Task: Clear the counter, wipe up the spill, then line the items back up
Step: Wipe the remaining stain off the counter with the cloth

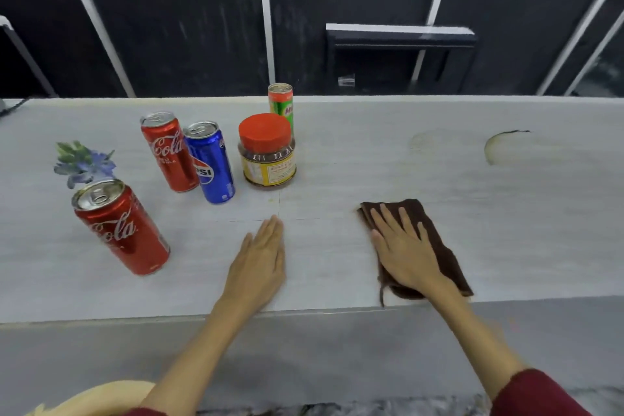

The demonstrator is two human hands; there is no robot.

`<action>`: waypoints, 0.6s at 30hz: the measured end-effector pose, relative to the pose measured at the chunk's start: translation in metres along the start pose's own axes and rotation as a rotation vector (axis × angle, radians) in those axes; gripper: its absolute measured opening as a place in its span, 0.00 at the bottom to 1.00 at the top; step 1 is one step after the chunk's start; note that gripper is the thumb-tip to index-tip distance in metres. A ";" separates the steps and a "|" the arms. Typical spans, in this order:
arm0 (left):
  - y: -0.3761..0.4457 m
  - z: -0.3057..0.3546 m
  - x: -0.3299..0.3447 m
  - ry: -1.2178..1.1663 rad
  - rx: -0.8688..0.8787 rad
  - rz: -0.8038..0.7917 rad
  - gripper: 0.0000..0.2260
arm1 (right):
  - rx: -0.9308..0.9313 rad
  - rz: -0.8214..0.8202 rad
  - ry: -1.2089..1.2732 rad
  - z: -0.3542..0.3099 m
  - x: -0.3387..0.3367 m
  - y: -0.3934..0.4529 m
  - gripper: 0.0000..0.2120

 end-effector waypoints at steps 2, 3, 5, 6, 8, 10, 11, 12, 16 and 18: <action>0.003 0.008 0.000 -0.025 0.007 0.007 0.22 | 0.066 -0.003 0.015 0.018 -0.011 0.024 0.25; 0.005 0.010 -0.002 -0.031 0.011 0.011 0.22 | 0.068 -0.008 0.019 0.015 -0.011 0.035 0.24; 0.007 0.009 -0.005 -0.032 0.024 0.010 0.22 | 0.033 -0.022 0.008 -0.011 -0.001 0.054 0.24; 0.008 0.008 -0.006 -0.034 0.029 0.012 0.22 | -0.003 -0.028 -0.003 -0.031 0.007 0.060 0.24; 0.010 0.006 -0.010 -0.044 0.034 0.020 0.22 | -0.094 -0.046 0.001 -0.075 0.024 0.058 0.24; 0.009 -0.001 -0.011 -0.050 0.024 0.022 0.22 | -0.182 -0.090 0.040 -0.106 0.038 0.039 0.24; 0.007 -0.006 -0.011 -0.046 0.013 0.021 0.22 | -0.221 -0.110 0.048 -0.113 0.044 0.027 0.24; 0.006 -0.012 -0.011 -0.039 -0.001 0.019 0.22 | -0.247 -0.126 0.051 -0.115 0.047 0.016 0.24; -0.003 -0.040 -0.016 -0.011 -0.070 0.024 0.22 | -0.202 -0.120 0.083 -0.114 0.046 0.025 0.24; -0.011 -0.053 -0.020 0.002 -0.109 0.026 0.22 | -0.192 -0.128 0.091 -0.135 0.051 0.042 0.24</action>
Point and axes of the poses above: each hand's wrist, its own y-axis towards the middle knuckle, its own x-axis out of the palm, z = x × y, the point moved 9 cm from there along y, towards the middle knuckle, and after that the axes turned 12 degrees about y, right-handed, at the moved point
